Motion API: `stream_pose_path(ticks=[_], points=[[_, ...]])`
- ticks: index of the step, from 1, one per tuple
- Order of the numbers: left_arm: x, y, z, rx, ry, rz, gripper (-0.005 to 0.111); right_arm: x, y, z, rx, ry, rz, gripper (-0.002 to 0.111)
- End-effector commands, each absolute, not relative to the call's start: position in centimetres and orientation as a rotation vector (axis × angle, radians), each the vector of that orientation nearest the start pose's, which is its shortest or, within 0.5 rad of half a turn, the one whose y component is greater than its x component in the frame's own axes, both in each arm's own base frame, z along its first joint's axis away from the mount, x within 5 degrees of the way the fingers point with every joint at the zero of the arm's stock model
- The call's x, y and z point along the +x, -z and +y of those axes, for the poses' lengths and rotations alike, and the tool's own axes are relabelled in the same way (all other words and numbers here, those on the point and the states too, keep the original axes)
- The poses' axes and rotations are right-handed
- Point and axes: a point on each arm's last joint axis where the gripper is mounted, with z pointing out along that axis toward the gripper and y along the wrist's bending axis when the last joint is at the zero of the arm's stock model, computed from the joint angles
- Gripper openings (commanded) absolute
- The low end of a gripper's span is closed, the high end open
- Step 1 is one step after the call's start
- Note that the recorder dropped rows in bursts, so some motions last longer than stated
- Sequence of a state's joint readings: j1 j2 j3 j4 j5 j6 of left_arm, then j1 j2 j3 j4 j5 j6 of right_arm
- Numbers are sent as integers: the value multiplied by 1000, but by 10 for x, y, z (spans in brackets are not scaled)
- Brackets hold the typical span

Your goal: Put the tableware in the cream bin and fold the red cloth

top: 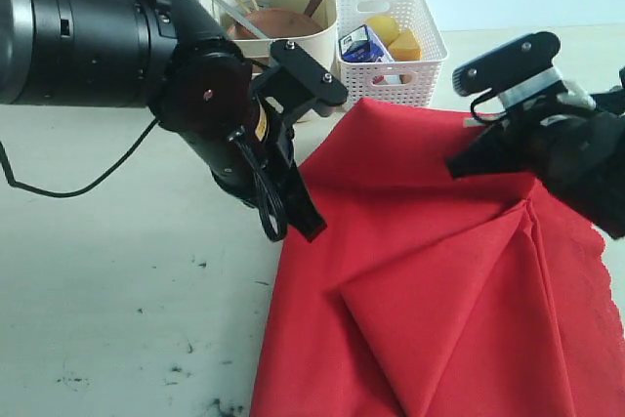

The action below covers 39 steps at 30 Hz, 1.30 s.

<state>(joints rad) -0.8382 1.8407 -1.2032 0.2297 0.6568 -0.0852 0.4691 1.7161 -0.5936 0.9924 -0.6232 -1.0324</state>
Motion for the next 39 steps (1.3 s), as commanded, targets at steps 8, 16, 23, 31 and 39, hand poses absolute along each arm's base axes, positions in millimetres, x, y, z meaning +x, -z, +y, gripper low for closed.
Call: stream_pose_path(ticks=[8,16,23,31,39], points=[[258,-186,-271,1182,102,2351,1,311,-192,71,-148,209,2188,0],[267,-149,-285,1295,121,2257,1,272,-217,122,-652,-477,2220,0],[285,-111,-293,1423,96,2101,1,254,-171,121,-693,-560,2397,0],[311,-105,-285,1287,87,2202,1,270,-118,112,-618,-367,2559,0],[311,-105,-285,1285,82,2214,1,251,-103,106,-663,-361,2647,0]])
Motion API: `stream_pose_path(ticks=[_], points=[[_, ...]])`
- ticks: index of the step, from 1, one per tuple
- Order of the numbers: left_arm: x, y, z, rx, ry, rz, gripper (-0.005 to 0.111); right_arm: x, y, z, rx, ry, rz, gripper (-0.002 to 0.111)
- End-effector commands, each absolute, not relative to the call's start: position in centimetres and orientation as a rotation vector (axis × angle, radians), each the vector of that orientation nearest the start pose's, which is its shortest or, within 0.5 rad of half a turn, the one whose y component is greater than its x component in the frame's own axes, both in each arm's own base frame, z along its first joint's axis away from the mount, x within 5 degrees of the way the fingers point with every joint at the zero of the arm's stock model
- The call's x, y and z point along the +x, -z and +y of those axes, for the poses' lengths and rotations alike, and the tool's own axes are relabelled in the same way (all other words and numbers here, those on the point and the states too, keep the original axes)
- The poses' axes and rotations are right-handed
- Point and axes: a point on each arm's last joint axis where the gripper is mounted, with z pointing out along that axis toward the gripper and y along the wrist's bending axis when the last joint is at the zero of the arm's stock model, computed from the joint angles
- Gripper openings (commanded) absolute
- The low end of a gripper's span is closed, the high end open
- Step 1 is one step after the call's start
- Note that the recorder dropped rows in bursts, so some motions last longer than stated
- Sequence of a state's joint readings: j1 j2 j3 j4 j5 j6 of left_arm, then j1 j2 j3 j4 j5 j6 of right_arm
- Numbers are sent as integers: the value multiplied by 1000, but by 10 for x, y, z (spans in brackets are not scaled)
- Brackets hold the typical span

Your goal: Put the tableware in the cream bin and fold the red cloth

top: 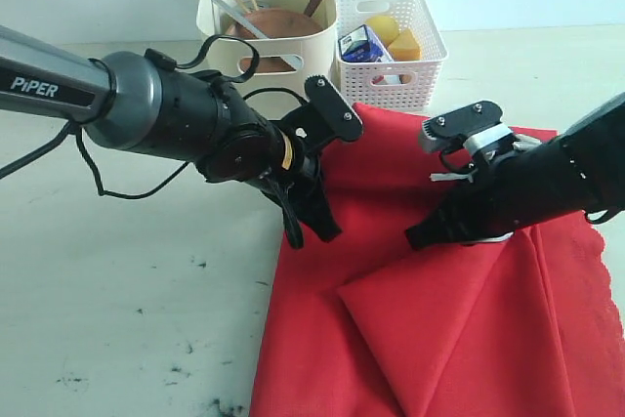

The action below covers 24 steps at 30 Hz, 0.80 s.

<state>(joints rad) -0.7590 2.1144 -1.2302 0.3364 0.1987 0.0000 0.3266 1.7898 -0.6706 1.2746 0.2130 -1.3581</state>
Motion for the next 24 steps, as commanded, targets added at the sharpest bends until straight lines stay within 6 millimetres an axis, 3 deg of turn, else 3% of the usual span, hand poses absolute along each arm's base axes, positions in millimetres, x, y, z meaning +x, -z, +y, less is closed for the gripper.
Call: stream_pose_path(ticks=[1,4,7,10,17,20,24], points=[[311,-104,-284,1286,80,2217,1,243,-102,101,-649,-339,2674,0],[311,-104,-284,1278,83,2221,1,219,-106,89,-596,-274,2728,0],[311,-104,-284,1278,83,2221,1,197,-122,76,-511,-224,2696,0],[310,-104,-283,1284,69,2238,1,177,-150,63,-356,-197,2527,0],[311,-105,-283,1283,67,2238,1,148,-212,50,-266,-239,2091,0],[313,-109,-287,1270,100,2185,1,145,-208,51,-289,-254,2154,0],[322,-125,-298,1225,132,2127,1,161,-170,56,-311,-208,2375,0]])
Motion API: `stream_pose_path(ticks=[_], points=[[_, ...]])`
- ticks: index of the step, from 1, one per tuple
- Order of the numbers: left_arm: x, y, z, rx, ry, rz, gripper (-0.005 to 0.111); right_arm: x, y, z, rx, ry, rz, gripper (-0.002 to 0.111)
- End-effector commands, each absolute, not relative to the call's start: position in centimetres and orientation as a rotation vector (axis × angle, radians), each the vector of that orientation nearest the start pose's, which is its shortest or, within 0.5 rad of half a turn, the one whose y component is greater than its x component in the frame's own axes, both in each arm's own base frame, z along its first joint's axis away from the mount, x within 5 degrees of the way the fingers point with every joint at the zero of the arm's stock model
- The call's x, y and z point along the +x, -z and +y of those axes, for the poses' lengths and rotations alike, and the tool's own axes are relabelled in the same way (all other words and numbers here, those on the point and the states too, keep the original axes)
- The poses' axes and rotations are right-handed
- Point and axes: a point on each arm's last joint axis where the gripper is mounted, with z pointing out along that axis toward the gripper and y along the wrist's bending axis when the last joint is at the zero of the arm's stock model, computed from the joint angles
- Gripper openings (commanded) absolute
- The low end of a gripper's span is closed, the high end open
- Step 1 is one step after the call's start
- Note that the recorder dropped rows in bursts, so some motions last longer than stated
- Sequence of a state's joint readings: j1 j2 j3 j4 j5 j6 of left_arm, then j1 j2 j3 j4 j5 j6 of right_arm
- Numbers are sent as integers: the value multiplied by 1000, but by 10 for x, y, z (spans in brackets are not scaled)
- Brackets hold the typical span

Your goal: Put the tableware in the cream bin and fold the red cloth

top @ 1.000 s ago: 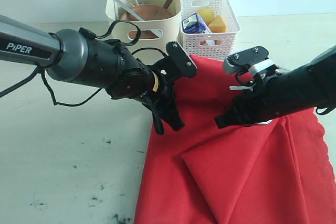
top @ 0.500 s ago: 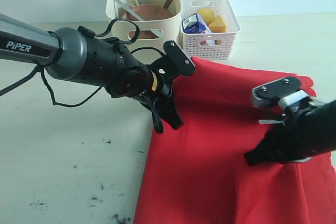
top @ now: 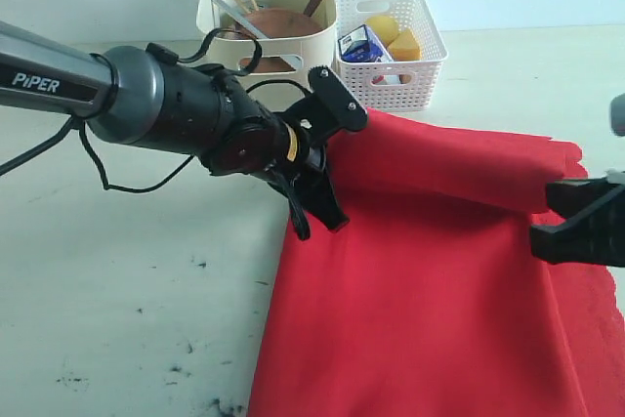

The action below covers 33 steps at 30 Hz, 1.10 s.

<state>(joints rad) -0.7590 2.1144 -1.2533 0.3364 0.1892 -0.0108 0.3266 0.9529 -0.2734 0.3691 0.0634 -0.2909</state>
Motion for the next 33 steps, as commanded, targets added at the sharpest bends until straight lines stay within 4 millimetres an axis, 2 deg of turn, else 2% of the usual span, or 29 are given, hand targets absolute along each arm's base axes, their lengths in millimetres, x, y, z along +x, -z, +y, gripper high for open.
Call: stream_pose_path(ticks=[1,4,7,13,16,21,28,33], points=[[324,-129,-302,1219,138,2111,1,164,-163,56,-311,-195,2403,0],[333,-146,-310,1161,166,2077,1,177,-134,57,-305,-127,2482,0],[336,-142,-312,1093,194,2124,1,184,-122,56,-298,-88,2489,0],[324,-107,-306,1177,79,2306,1,186,-129,56,-285,-89,2439,0],[320,-98,-301,1199,28,2377,1,184,-135,56,-257,-111,2419,0],[310,-94,-296,1169,-1,2529,1,182,-137,56,-224,-134,2430,0],[273,-90,-311,1300,-84,2629,1,182,-137,56,-226,-135,2436,0],[253,-107,-316,1353,-153,2651,1,179,-135,57,-231,-143,2469,0]])
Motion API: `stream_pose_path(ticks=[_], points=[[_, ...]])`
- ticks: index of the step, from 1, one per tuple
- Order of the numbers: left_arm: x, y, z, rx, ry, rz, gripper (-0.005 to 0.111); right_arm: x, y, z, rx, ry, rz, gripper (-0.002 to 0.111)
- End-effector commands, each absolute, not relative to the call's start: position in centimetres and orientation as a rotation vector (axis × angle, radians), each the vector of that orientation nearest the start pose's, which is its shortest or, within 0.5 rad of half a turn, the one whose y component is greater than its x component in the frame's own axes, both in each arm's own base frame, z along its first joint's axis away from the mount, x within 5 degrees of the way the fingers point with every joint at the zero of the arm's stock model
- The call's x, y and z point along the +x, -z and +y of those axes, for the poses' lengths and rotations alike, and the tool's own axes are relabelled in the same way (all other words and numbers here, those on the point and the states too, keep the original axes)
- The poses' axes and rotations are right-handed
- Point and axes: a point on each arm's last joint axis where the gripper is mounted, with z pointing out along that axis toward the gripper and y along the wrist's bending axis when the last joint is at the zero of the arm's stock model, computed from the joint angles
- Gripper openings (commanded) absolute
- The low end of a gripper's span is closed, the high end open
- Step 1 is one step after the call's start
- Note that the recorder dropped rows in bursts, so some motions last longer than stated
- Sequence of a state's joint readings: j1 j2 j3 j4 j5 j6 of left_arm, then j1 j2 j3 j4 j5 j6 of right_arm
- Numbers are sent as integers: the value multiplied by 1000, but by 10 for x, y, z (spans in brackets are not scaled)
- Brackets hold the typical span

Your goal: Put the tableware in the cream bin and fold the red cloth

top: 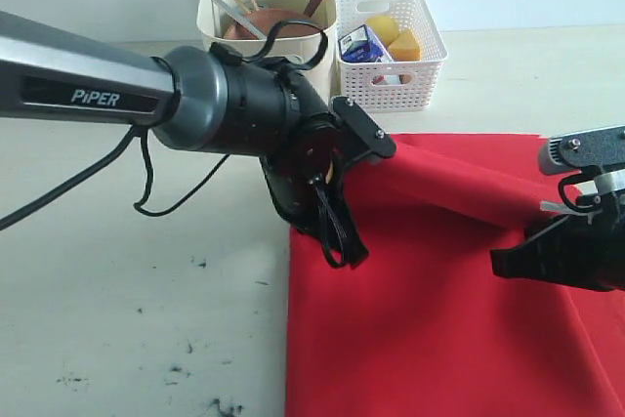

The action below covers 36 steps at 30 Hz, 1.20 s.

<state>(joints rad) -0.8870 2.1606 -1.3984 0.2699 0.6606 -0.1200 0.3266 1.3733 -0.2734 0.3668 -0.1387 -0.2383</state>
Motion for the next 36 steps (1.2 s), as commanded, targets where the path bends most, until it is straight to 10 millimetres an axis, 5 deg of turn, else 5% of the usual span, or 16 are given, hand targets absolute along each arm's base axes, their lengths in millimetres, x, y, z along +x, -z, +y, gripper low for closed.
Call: stream_pose_path(ticks=[1,6,9,17,27,31,36], points=[[252,-116,-317,1358,-150,2627,1,179,-134,57,-233,-145,2481,0],[269,-159,-324,1304,-21,2348,1,174,-129,57,-248,-156,2553,0],[304,-139,-311,1213,29,2319,1,175,-111,57,-256,-126,2639,0],[353,-105,-266,986,21,2436,1,176,-100,57,-258,-104,2676,0],[366,-104,-244,922,-12,2483,1,177,-100,56,-249,-99,2663,0],[363,-130,-241,902,-25,2471,1,181,-103,57,-242,-93,2621,0],[346,-195,-229,877,9,2347,1,193,-123,64,-251,-150,2590,0]])
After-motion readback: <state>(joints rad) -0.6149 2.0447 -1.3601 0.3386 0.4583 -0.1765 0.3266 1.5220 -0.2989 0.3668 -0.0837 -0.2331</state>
